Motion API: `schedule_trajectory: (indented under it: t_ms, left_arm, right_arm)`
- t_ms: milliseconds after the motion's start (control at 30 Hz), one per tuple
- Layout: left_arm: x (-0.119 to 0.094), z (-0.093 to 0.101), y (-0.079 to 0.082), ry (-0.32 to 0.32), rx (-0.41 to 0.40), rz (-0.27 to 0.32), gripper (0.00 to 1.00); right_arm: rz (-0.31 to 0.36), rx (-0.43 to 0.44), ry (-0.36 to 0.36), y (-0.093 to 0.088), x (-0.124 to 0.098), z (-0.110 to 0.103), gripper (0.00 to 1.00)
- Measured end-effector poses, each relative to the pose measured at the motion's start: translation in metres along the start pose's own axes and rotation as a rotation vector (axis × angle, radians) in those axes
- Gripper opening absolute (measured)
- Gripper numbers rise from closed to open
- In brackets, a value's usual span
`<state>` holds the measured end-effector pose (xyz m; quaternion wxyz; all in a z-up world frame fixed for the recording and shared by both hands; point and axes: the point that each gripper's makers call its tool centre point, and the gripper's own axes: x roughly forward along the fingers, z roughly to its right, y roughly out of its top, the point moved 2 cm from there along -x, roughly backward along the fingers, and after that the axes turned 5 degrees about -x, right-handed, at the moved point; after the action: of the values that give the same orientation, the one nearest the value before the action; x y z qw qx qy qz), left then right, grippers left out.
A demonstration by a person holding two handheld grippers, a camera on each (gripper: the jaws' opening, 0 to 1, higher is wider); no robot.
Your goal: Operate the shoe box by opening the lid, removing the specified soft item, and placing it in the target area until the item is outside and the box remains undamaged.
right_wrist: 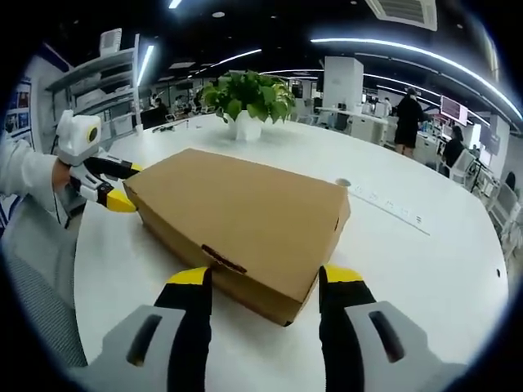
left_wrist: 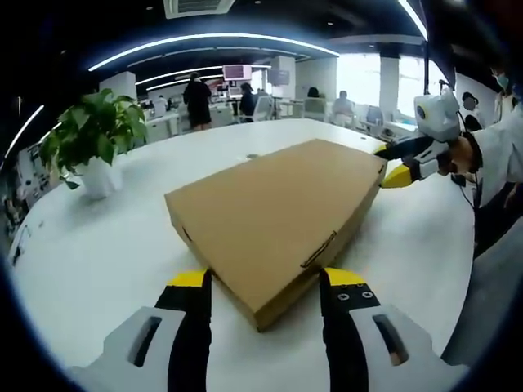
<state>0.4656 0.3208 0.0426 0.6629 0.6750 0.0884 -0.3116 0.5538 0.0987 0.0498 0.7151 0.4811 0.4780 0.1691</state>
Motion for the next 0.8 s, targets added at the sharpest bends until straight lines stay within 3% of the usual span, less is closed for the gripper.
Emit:
schedule_trajectory:
  t_ms: [533, 800]
  left_arm:
    - [0.000, -0.002, 0.000, -0.049, 0.037, -0.025, 0.53]
    - [-0.004, -0.002, 0.004, -0.067, 0.022, -0.039, 0.53]
  right_arm:
    - [-0.011, 0.037, -0.043, -0.005, -0.010, -0.010, 0.47]
    - [-0.026, 0.052, -0.042, 0.002, -0.015, -0.010, 0.47]
